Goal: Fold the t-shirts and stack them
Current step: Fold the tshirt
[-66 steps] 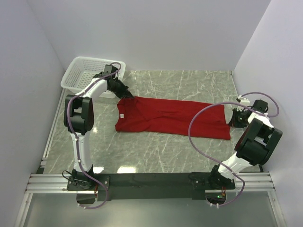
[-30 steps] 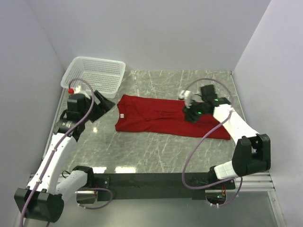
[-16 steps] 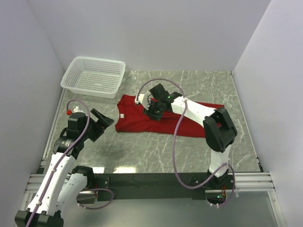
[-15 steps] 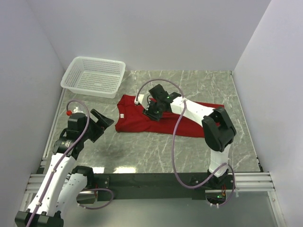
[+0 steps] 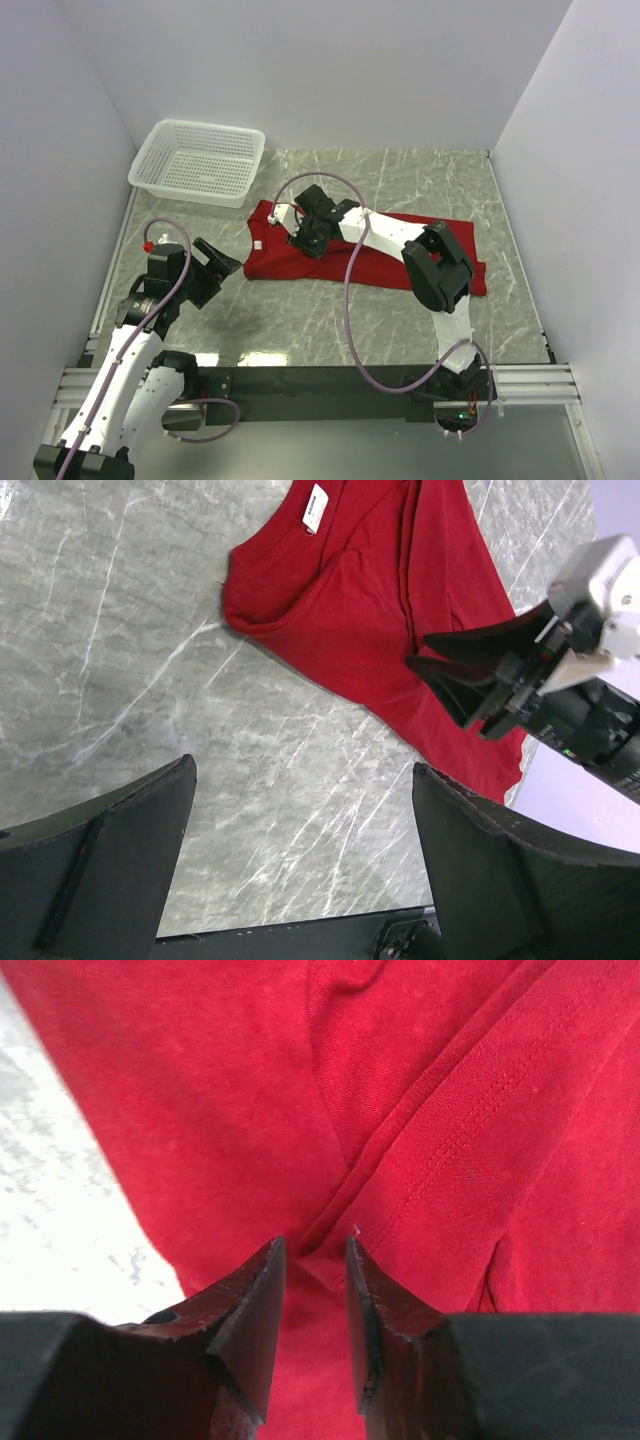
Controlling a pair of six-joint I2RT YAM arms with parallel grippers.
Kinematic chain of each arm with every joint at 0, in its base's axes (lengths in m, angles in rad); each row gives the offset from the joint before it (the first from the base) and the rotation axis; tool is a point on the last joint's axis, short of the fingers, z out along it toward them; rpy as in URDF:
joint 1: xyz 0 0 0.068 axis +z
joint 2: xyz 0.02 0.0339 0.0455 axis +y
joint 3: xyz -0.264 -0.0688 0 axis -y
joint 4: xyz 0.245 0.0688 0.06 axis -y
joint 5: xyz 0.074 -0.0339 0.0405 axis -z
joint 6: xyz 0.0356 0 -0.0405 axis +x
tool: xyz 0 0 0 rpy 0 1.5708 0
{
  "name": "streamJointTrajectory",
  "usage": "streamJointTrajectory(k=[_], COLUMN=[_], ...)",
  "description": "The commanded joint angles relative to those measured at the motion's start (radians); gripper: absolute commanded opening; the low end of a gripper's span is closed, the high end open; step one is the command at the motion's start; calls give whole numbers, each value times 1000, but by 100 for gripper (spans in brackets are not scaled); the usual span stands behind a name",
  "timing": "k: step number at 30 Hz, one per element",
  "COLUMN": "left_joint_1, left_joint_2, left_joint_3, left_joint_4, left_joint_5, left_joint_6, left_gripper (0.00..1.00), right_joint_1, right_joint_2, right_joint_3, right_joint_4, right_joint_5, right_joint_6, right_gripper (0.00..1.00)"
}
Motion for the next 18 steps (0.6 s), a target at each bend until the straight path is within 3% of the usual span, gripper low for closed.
streamJointTrajectory(k=[1,6,7,10,18], left_joint_1=[2,2,4,2,2], left_joint_2=[-11,-16,-16,-11,-8], left_joint_3=[-1,-7,-7,-6,-4], left_joint_4=[4,7,8,12,11], left_joint_5=[0,3,1,6,7], left_joint_6=[-5,-6,-6,-5,-2], left_gripper=[93,93,93,93,93], right_joint_1=[1,1,1,-2,-42], right_joint_2=[18,4,-3,-25,-68], right_joint_3=[49,35,30,27,59], right_joint_4=[20,36,37,47,82], right_joint_5=[29,43,47,55,129], right_joint_6=[27,26,27,30,84], right_gripper=[36,20,12,0,0])
